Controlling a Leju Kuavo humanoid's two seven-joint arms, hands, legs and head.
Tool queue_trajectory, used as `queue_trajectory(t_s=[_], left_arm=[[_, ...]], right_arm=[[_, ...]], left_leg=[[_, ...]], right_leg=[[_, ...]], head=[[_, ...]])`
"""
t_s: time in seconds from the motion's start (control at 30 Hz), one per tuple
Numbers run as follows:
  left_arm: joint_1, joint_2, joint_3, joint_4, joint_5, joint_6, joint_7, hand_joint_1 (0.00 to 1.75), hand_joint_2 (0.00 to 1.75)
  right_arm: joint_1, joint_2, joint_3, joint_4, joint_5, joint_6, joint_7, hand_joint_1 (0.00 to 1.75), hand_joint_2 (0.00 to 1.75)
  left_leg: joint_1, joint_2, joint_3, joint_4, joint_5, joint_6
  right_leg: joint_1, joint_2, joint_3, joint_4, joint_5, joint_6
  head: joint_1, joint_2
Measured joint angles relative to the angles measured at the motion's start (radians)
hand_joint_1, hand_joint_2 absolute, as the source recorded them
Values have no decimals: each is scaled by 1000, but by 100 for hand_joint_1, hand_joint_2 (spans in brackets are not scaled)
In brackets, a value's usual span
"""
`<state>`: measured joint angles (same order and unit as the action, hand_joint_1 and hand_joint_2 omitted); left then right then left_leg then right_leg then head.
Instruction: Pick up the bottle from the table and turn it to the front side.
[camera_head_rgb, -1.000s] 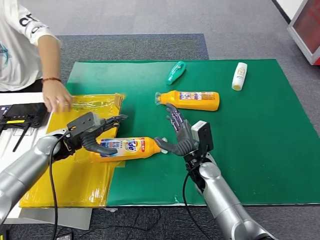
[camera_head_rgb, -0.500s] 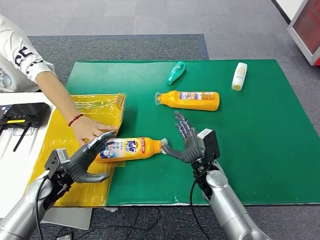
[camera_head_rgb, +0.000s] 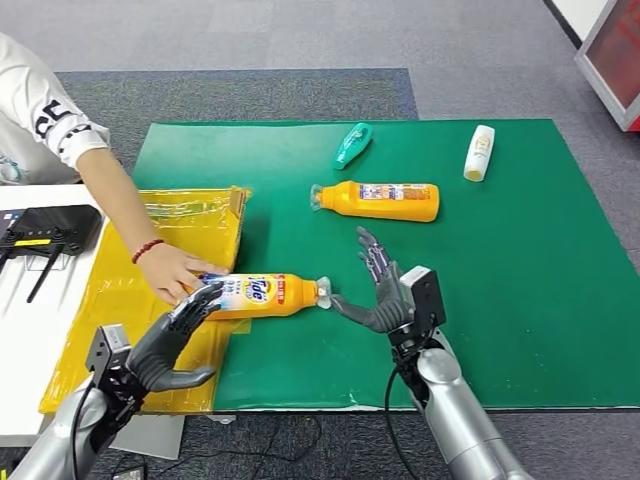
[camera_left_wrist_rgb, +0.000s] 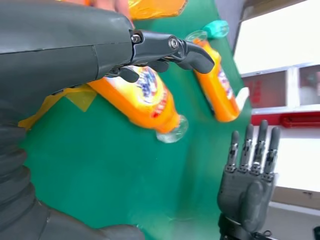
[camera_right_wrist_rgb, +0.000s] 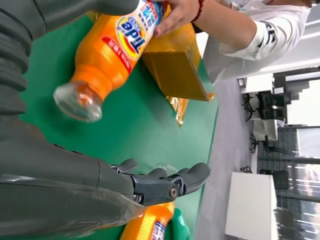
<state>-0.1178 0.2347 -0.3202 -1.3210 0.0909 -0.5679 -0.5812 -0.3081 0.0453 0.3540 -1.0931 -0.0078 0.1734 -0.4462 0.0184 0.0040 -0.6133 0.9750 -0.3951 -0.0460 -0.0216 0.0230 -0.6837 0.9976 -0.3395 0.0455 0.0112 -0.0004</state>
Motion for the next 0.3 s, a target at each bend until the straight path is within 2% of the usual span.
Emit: queue_trajectory(t_s=[0.13,0.3], left_arm=[[8,-35,14,-27,-18,-25,-90,0,175],[12,-68,26,-51,-26,-26,-102,0,175]], right_arm=[[18,0,-1,-41,13,6,-26,0,175],[30,0,-1,-77,15,8,-30,0,175]], left_leg=[[0,0,0,0,0,0],[0,0,0,0,0,0]], right_leg=[[0,0,0,0,0,0],[0,0,0,0,0,0]], head=[[0,0],[0,0]])
